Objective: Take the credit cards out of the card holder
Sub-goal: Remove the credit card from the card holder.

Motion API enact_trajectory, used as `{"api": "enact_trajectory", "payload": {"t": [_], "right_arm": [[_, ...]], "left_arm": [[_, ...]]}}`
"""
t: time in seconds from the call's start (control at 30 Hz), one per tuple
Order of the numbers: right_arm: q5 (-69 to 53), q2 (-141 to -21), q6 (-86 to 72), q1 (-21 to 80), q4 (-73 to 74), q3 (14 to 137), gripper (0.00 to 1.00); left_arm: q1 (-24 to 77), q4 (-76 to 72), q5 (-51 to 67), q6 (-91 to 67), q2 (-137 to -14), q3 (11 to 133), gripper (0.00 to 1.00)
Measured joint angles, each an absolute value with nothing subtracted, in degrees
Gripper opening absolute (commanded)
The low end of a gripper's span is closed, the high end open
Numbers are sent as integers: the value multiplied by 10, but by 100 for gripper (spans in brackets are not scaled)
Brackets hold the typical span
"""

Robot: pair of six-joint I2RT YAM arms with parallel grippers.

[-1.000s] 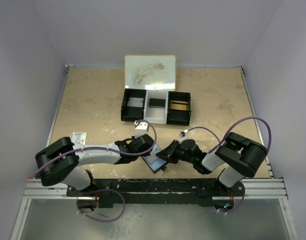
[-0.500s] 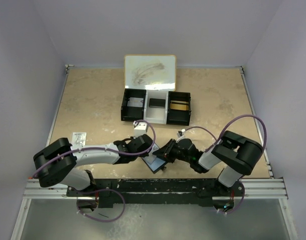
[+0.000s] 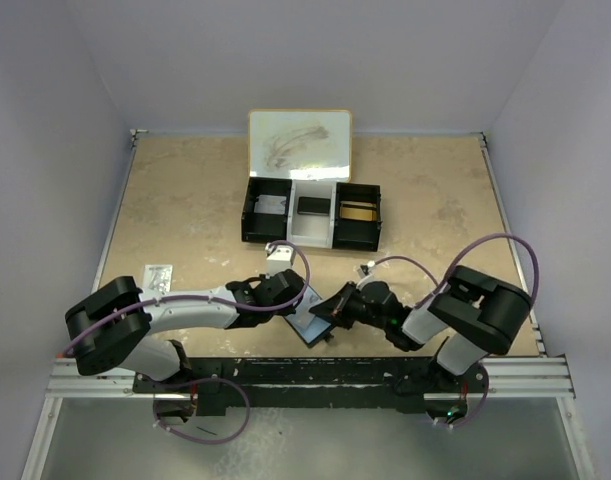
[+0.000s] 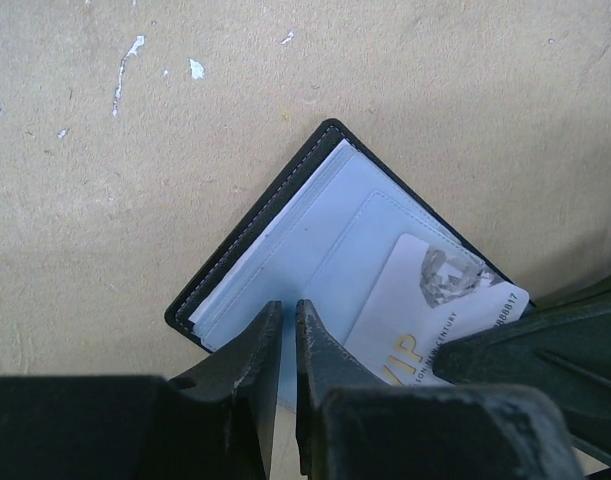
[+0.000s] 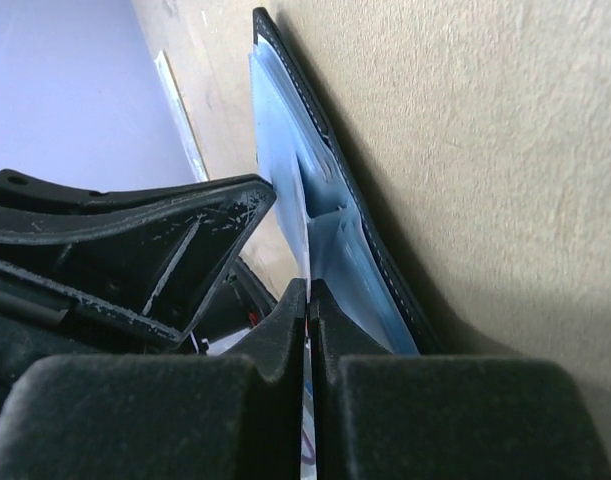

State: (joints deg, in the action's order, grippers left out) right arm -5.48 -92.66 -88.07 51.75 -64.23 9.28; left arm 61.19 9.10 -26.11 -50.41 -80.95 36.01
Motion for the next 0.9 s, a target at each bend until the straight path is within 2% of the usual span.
{"api": "enact_trajectory", "payload": {"t": [0.4,0.6,0.7,0.9], "right_arm": [[-55,-792,-863,517,-505,79,0],[-27,-661,-814,518,-364,92,0],[1,-598,-781,518,-294,110,0],[65,-488,-695,518,-209,130,0]], "left_arm": [[612,95,-268,-504,-809,360,8],[612,116,-277,-504,-798,360,9],[612,130,-283,-504,-787,361,13],[612,169,-308,-500,-739,373,32]]}}
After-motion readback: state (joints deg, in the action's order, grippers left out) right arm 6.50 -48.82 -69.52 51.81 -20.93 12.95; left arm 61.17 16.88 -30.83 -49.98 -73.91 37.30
